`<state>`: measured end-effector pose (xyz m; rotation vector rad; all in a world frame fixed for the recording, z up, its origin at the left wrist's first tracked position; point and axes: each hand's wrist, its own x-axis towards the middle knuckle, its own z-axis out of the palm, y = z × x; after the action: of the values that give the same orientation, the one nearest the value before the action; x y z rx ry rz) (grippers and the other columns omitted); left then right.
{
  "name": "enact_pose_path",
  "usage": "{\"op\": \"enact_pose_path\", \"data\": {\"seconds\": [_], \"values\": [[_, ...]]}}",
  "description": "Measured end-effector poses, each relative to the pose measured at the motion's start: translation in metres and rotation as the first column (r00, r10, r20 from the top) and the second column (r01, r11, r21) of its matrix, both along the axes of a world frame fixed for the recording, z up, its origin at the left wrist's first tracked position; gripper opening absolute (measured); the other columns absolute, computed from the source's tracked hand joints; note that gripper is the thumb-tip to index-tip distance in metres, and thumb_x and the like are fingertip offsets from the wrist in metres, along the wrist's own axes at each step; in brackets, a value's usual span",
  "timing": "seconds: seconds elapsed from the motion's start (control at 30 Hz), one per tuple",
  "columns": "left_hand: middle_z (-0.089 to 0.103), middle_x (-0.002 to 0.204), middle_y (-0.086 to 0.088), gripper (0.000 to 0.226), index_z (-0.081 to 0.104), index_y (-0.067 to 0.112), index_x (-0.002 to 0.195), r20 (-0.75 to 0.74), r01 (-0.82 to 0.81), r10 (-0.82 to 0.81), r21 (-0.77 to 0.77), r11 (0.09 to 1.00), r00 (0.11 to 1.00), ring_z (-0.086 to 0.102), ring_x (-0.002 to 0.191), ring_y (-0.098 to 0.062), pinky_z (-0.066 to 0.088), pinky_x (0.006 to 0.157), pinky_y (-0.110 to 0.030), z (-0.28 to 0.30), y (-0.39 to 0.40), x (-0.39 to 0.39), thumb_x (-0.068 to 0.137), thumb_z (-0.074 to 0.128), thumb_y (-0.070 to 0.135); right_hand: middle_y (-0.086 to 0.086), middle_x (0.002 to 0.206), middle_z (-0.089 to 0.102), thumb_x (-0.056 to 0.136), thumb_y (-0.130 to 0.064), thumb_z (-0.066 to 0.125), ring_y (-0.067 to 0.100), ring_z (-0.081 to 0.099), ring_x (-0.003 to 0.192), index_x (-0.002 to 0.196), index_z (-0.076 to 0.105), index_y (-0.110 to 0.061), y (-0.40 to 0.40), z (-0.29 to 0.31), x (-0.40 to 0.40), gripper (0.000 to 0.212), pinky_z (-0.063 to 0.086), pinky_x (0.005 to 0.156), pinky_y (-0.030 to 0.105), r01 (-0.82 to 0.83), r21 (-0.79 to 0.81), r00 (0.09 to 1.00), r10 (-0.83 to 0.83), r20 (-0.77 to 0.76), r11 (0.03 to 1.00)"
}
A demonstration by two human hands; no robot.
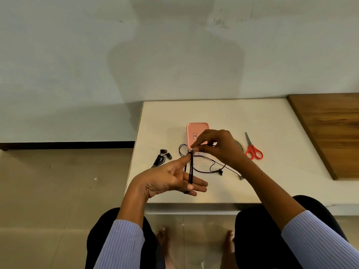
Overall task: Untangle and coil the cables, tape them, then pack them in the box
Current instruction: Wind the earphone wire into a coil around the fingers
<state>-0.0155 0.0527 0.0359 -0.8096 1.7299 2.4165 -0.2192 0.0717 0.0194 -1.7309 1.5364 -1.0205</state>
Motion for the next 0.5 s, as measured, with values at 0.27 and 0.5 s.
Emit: {"op": "enact_pose_path", "data": {"seconds": [0.27,0.5], "values": [[0.055,0.126,-0.030,0.091,0.006,0.040,0.148,-0.139,0.132,-0.122,0.067,0.989,0.983,0.055,0.119,-0.040,0.048,0.097,-0.041,0.005,-0.002,0.007,0.088,0.047,-0.014,0.001,0.087,0.072,0.081,-0.010,0.069,0.014,0.064,0.083,0.090,0.073,-0.015,0.003,0.006,-0.004,0.011,0.050,0.072,0.024,-0.046,0.151,0.989,0.024,0.143,0.987],[0.055,0.128,-0.028,0.082,0.013,0.036,0.146,-0.319,0.012,0.033,0.138,0.990,0.947,0.053,0.121,-0.038,0.050,0.093,-0.035,0.008,-0.003,0.004,0.088,0.043,-0.013,0.002,0.079,0.070,0.088,-0.008,0.061,-0.003,0.056,0.061,0.095,0.072,-0.007,0.002,0.004,0.007,0.013,0.043,0.058,0.013,0.006,0.180,0.960,-0.056,0.274,0.984]]}}
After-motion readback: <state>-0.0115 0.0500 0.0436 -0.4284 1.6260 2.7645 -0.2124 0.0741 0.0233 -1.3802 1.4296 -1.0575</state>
